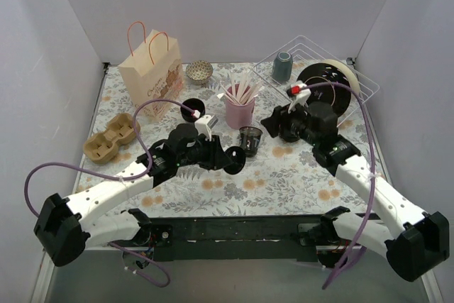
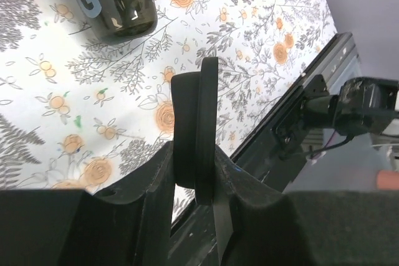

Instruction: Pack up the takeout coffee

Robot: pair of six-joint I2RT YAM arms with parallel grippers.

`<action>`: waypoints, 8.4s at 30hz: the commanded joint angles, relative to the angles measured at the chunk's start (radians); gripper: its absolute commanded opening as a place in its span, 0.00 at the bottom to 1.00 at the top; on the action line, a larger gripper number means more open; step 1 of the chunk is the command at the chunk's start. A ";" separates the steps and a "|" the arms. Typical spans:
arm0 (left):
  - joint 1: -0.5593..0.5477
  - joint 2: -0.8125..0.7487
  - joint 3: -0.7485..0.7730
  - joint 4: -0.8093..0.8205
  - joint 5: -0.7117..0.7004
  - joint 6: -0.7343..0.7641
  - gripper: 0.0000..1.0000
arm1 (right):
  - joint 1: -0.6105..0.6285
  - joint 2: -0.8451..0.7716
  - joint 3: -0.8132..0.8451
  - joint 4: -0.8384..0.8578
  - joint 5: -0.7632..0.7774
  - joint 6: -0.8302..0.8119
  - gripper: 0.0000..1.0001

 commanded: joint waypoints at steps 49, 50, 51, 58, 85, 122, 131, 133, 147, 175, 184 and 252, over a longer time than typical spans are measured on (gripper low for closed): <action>0.000 -0.292 -0.088 -0.173 0.012 0.288 0.27 | -0.261 0.845 0.273 0.075 -1.064 -0.643 0.61; 0.000 -0.295 -0.089 -0.173 0.012 0.288 0.27 | -0.259 0.843 0.273 0.074 -1.062 -0.642 0.56; 0.000 -0.297 -0.088 -0.173 0.014 0.286 0.27 | -0.259 0.841 0.273 0.075 -1.056 -0.638 0.54; 0.000 -0.318 -0.088 -0.178 -0.017 0.289 0.27 | -0.244 0.791 0.238 0.143 -1.012 -0.574 0.16; 0.011 -0.578 -0.072 -0.250 -0.543 0.196 0.25 | 0.380 0.369 0.377 -0.676 0.303 -0.548 0.01; 0.012 -0.527 0.139 -0.370 -0.407 -0.023 0.27 | 0.653 0.193 0.285 -0.412 0.415 -0.571 0.52; 0.012 -0.410 0.231 -0.330 -0.209 -0.180 0.27 | 0.753 -0.103 -0.066 0.231 0.337 -0.945 0.70; 0.011 -0.404 0.233 -0.316 -0.206 -0.232 0.27 | 0.804 -0.105 -0.110 0.298 0.395 -1.056 0.73; 0.011 -0.361 0.192 -0.256 -0.164 -0.392 0.26 | 0.980 0.059 -0.107 0.533 0.610 -1.290 0.60; 0.012 -0.306 0.130 -0.048 0.105 0.387 0.93 | 0.066 -0.148 -0.023 0.188 -0.799 0.180 0.01; 0.016 -0.315 0.026 0.047 0.290 0.719 0.97 | 0.008 -0.076 -0.023 0.242 -1.220 0.274 0.01; 0.020 0.174 0.086 0.213 0.090 -0.382 0.17 | -0.158 -0.234 -0.106 -0.165 -0.298 0.264 0.78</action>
